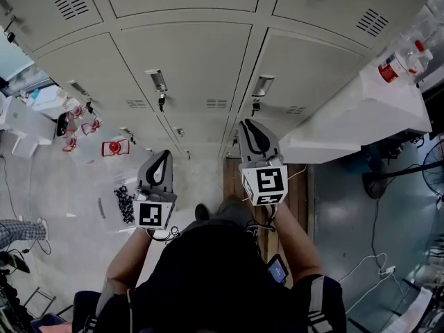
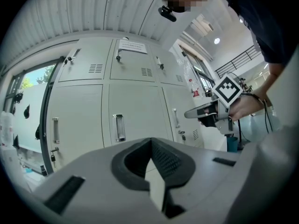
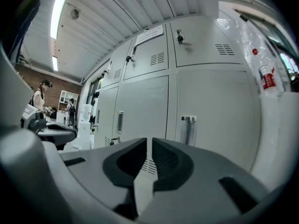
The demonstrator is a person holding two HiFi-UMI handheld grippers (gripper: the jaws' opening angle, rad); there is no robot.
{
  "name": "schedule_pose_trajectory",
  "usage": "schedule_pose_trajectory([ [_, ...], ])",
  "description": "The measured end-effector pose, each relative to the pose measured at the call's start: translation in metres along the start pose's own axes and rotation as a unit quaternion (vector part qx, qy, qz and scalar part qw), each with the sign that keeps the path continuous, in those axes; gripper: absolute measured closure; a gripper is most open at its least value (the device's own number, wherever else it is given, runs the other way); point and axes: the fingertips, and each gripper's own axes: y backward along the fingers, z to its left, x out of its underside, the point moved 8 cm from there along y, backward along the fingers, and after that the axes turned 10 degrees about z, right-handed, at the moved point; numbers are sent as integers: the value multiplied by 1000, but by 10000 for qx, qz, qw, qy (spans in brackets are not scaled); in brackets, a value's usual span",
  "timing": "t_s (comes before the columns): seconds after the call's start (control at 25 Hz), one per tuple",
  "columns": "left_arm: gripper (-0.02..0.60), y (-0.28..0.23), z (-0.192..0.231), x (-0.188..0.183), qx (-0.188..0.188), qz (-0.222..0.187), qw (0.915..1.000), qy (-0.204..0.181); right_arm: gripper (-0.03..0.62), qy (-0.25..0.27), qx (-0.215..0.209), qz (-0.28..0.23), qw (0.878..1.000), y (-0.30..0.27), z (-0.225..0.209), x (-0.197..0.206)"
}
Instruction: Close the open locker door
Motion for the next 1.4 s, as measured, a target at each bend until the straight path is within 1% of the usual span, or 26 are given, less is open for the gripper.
schedule_pose_trajectory([
  [0.08,578,0,1,0,11,41,10000,24,592,-67,-35,-2,10000,7,3,1],
  [0.36,578,-1,0,-4,46,75,10000,38,594,-246,-200,-5,9995,25,7,0],
  [0.48,578,0,0,-5,50,121,9999,33,594,-328,-203,29,9993,31,8,4],
  [0.64,578,2,3,-3,2,151,9999,41,594,-466,-146,52,9988,40,7,20],
  [0.76,578,7,7,5,-37,213,9997,-95,594,-464,-67,20,9989,49,7,31],
  [0.88,578,11,10,2,-108,247,9996,83,594,-321,76,-62,9994,59,6,38],
  [0.96,578,15,11,1,-136,309,9994,125,594,-291,145,-65,9995,65,6,43],
  [1.04,578,18,11,1,-157,200,9995,189,594,-325,212,-26,9992,70,6,49],
  [1.24,580,25,11,3,-196,146,9993,276,594,-318,329,72,9989,76,8,58],
  [1.4,578,29,10,5,-207,161,9994,239,594,-331,390,77,9987,79,10,60],
])
